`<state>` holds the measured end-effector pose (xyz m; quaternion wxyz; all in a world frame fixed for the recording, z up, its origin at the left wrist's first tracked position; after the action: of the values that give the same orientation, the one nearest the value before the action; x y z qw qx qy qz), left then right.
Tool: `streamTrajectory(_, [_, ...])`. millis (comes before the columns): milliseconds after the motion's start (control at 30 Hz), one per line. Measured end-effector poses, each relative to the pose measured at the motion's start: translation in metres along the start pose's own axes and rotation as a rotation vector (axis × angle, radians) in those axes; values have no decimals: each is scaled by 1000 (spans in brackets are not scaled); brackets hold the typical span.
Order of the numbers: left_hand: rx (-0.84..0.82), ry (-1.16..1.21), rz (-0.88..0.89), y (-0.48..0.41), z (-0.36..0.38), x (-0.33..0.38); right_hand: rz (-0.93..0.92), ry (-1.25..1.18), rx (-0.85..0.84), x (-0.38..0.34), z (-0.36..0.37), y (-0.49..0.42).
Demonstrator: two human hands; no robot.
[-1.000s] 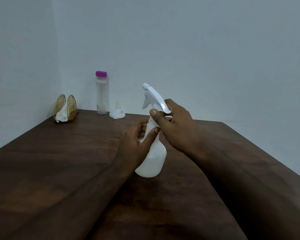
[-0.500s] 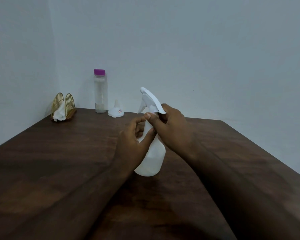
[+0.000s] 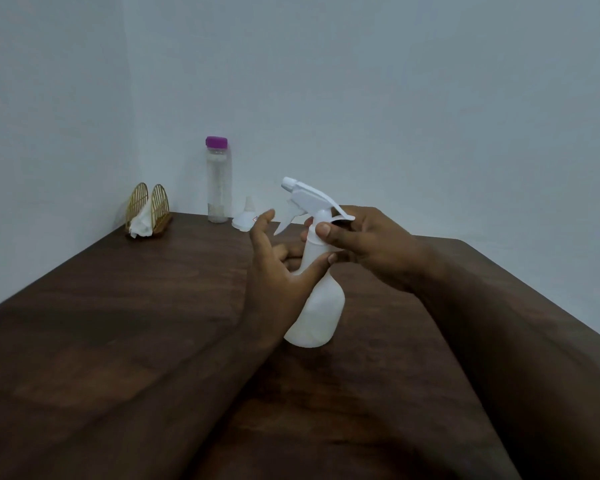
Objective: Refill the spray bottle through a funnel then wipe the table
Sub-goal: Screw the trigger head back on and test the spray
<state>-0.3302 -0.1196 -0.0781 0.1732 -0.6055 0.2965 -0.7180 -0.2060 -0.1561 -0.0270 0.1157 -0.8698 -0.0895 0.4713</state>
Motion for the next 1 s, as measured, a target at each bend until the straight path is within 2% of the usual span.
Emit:
streamTrajectory(100, [-59,-9,-16,-2,3,-1,11,-16,-35,-1,0,-2])
streamTrajectory(233, [-64,-32,-47,-5,1,-5,17,-3,0,2,2,-2])
streamTrajectory(433, [-54,-50,-43,-5,1,-4,-8,130,292,5,4,9])
streamTrajectory(633, [-28,-90,-22,-4,-1,1,63,106,576,9,7,17])
streamTrajectory(733, [-4,-103,-19,-3,-3,3,91,46,582,13,10,16])
streamTrajectory(833, [-19,-56,-34,-3,-3,-2,49,-43,501,13,17,17])
streamTrajectory(1000, [-27,-86,-15,-4,-2,-1,-1,-47,441,11,17,21])
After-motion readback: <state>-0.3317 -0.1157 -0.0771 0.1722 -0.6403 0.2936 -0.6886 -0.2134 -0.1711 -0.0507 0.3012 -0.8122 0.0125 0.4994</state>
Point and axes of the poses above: each hand's wrist, its own y-axis away from the middle knuckle, its own z-axis out of the palm, x = y × z, the point moved 9 cm from there along -y, towards the middle knuckle, and after that the axes turned 9 degrees about y, right-handed, at the moved point
